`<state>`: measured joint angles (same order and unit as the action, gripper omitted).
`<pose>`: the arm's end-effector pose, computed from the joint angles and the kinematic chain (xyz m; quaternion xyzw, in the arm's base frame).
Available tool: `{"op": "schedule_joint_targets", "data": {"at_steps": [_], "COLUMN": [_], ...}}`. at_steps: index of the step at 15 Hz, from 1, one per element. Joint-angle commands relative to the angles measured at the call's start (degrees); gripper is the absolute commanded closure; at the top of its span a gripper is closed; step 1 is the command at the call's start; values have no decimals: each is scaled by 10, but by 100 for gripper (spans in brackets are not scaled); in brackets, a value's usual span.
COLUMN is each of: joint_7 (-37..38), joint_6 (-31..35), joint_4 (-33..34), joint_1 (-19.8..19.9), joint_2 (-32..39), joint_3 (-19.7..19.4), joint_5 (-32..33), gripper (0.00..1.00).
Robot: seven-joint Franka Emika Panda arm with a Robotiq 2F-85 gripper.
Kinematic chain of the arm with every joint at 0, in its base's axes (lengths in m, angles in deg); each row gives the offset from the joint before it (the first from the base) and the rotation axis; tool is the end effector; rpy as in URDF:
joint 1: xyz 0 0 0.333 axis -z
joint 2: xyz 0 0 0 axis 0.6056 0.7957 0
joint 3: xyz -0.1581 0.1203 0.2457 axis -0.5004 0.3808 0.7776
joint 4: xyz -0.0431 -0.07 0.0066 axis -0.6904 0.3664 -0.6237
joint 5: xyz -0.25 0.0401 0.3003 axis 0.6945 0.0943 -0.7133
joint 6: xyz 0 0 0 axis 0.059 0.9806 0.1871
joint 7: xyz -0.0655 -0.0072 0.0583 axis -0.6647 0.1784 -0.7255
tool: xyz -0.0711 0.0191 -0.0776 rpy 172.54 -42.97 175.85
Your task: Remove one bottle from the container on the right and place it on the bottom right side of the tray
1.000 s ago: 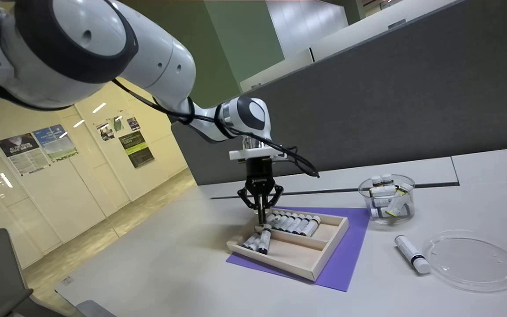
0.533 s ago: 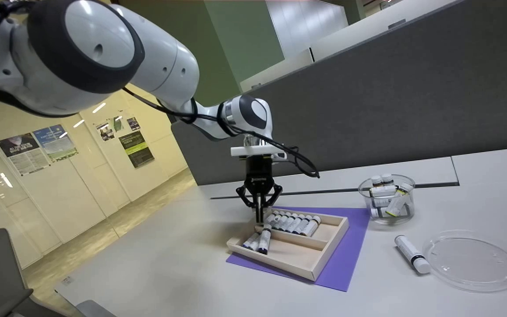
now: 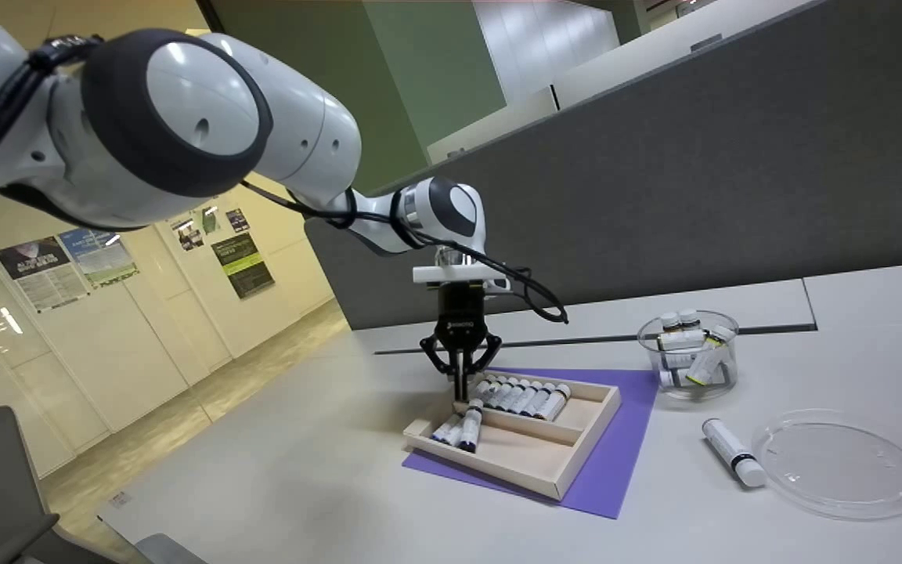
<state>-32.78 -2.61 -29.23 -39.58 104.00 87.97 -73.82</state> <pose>0.6791 0.0633 0.1066 -0.9001 -0.2613 0.3431 0.0622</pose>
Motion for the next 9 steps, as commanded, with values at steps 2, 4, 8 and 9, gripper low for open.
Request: {"op": "schedule_joint_targets", "data": {"at_steps": [2,4,8,9], "joint_7": [9,9,6,6], "joint_6": [-29,-35,-45,-45], "joint_4": [71,85,88,87], "joint_1": [-5,-5,-3,-2], "joint_2": [44,55,53,51], "joint_3": [-3,-4,-11,-13], "joint_5": [7,6,7,7], "gripper": [100,100,100,100]}}
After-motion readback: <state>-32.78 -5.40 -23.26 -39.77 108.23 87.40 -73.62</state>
